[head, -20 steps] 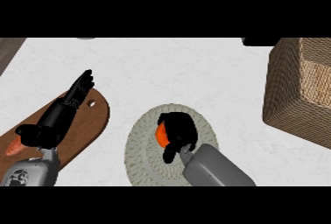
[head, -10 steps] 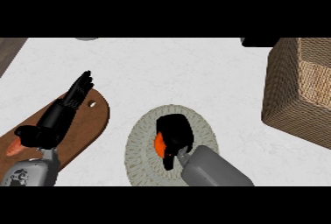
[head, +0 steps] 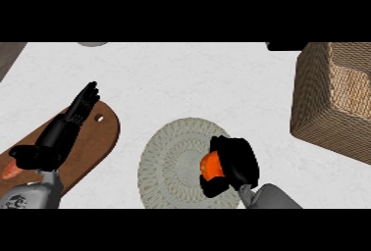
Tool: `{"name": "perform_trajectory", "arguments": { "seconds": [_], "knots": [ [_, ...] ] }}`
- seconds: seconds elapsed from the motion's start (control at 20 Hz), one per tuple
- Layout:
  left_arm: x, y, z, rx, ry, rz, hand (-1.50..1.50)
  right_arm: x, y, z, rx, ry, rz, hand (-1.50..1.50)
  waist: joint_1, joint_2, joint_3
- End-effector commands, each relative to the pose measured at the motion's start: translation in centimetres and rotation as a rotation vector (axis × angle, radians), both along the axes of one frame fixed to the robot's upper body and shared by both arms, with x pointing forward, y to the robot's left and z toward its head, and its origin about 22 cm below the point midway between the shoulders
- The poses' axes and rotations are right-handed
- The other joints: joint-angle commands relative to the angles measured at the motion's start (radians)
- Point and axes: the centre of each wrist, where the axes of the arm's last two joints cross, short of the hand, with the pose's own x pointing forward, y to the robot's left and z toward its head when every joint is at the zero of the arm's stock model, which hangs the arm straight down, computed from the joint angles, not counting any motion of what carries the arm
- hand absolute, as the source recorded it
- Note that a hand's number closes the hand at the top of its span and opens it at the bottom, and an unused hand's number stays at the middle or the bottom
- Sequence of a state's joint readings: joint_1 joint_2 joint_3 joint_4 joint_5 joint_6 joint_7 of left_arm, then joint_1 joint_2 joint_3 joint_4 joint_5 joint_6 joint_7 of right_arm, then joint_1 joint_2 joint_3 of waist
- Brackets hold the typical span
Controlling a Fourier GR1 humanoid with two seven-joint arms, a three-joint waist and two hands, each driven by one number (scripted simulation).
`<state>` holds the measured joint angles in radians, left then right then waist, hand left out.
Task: Pick the squash from the placemat and place it in the basket
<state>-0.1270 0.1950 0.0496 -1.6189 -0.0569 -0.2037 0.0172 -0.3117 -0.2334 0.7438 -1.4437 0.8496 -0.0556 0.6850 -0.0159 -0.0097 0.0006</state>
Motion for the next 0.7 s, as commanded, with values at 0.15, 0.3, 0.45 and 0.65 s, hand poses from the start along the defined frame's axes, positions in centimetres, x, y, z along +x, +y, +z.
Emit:
{"name": "perform_trajectory", "arguments": {
  "seconds": [0.15,0.3,0.45,0.65],
  "knots": [
    [0.5,-0.7,0.2,0.001,0.021,0.008,0.0,-4.4,-4.4,3.1,0.268,-0.056,-0.091,1.5,-0.01,0.005,0.0],
    [0.0,0.5,0.7,0.002,0.009,-0.013,0.0,-5.3,-4.1,6.8,0.438,-0.165,-0.098,1.5,-0.005,0.002,0.0],
    [-0.1,-0.6,1.4,-0.004,0.002,-0.001,0.0,-6.3,-4.2,11.0,0.607,-0.317,-0.092,1.5,-0.008,-0.003,0.0],
    [0.3,0.4,0.9,0.011,0.001,-0.002,0.0,-8.8,-6.2,14.9,0.685,-0.457,-0.123,1.5,-0.005,0.004,-0.001]
  ]
}}
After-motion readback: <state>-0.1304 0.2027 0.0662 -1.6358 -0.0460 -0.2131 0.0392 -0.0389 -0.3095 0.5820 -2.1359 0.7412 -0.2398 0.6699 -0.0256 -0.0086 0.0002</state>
